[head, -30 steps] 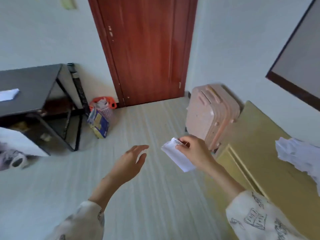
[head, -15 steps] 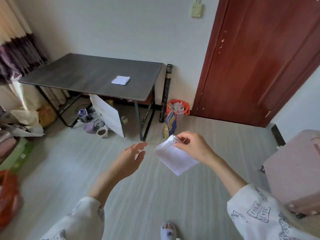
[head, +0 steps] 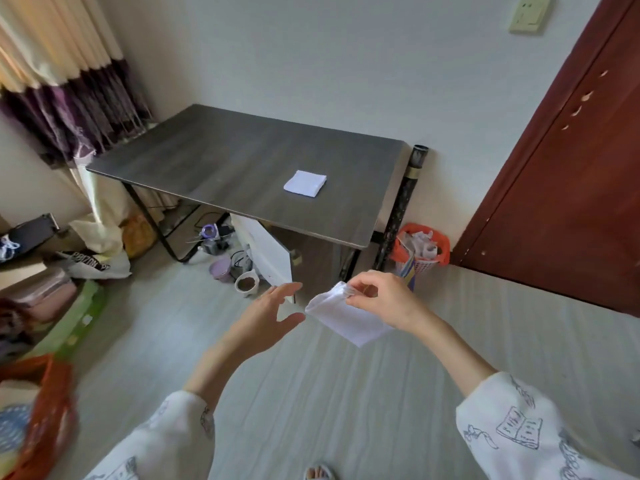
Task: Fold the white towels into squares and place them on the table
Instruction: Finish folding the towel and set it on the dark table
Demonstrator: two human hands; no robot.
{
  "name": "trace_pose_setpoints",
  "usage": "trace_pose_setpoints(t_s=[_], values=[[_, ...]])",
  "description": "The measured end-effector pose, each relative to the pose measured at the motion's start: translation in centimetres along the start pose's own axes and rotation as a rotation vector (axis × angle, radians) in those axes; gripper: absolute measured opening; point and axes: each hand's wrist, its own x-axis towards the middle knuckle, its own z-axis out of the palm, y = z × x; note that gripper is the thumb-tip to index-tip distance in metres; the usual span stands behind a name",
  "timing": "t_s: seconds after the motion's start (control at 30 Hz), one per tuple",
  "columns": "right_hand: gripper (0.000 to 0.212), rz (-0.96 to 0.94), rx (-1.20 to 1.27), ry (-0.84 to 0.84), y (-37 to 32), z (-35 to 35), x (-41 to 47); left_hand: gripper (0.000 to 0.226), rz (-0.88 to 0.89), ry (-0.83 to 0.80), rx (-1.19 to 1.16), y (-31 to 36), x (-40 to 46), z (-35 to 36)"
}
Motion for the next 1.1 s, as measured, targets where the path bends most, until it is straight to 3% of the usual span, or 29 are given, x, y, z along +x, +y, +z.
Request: trace_pose_setpoints(t_s=[0.27, 0.43, 0.57, 0.8, 0.97, 1.1], values=[[0.012, -0.023, 0.042, -0.029, -2.0, -0.5, 14.5, 0.057, 0.054, -0.086, -0.162, -3.2, 14.3, -4.8], [0.012, 0.027, 0.103, 0.032, -2.3, -0.1, 24.3, 0.01, 0.119, -0.193, -0.251, -7.0, 24.2, -8.5], [0.011, 0.108, 0.176, 0.101, -2.5, 0.5, 31.1, 0.027, 0.177, -0.236, -0.255, -9.3, 30.8, -11.4], [0.015, 0.279, 0.338, 0.182, 0.3, -1.3, 37.6, 0.019, 0.246, -0.465, -0.305, -10.2, 40.5, -12.4], [0.017, 0.44, 0.404, 0.089, 5.2, -3.8, 39.5, 0.019, 0.131, -0.631, -0.514, -8.8, 45.7, -11.0], [0.016, 0.557, 0.491, 0.053, 10.7, -6.0, 41.3, 0.028, -0.008, -0.649, -0.63, -8.2, 50.4, -8.7]])
